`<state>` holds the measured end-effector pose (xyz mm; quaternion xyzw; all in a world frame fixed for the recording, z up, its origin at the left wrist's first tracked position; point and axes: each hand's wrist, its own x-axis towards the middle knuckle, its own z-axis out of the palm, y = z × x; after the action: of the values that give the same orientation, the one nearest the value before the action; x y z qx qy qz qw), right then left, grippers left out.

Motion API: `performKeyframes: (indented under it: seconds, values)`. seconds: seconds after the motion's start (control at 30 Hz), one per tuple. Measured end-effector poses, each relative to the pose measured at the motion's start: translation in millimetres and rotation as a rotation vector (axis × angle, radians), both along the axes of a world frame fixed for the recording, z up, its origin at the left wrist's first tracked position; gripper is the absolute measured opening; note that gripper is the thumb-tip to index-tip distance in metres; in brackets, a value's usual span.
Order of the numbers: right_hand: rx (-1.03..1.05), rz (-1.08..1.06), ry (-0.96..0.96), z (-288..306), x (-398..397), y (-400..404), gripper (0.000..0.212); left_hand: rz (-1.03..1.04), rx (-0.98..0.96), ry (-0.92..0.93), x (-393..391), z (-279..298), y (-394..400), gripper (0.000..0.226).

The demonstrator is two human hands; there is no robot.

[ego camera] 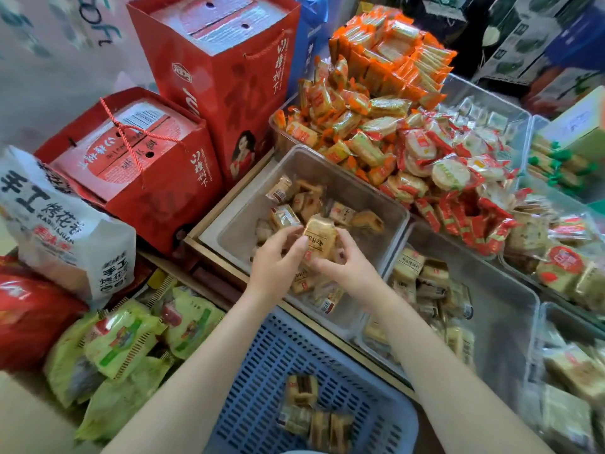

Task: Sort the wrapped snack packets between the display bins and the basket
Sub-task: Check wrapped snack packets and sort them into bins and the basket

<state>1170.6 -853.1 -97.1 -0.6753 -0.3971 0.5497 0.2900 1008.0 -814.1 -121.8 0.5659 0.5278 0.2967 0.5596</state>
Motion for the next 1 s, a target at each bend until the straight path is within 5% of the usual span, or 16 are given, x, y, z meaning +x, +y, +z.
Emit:
performKeyframes:
  seconds: [0.07,0.2,0.43,0.7,0.8,1.0]
  values:
    - [-0.009,0.038,-0.015,16,-2,-32,0.063,0.027,-0.205,-0.144,6,10,-25,0.015]
    - [-0.020,0.030,-0.030,40,-5,-95,0.056,0.022,-0.484,-0.273,-1,10,-60,0.019]
    - [-0.092,-0.123,0.118,44,-16,-183,0.032,-0.087,-0.614,-0.336,-15,30,-128,0.042]
    - [-0.108,-0.256,0.255,42,-26,-237,0.039,-0.381,-0.557,-0.467,-39,42,-180,0.044]
    - [-0.086,-0.317,0.352,39,-25,-250,0.027,-0.426,-0.559,-0.417,-49,50,-188,0.053]
    - [0.064,-0.197,0.015,48,-26,-261,0.031,-0.419,-0.321,-0.063,-57,61,-206,0.036]
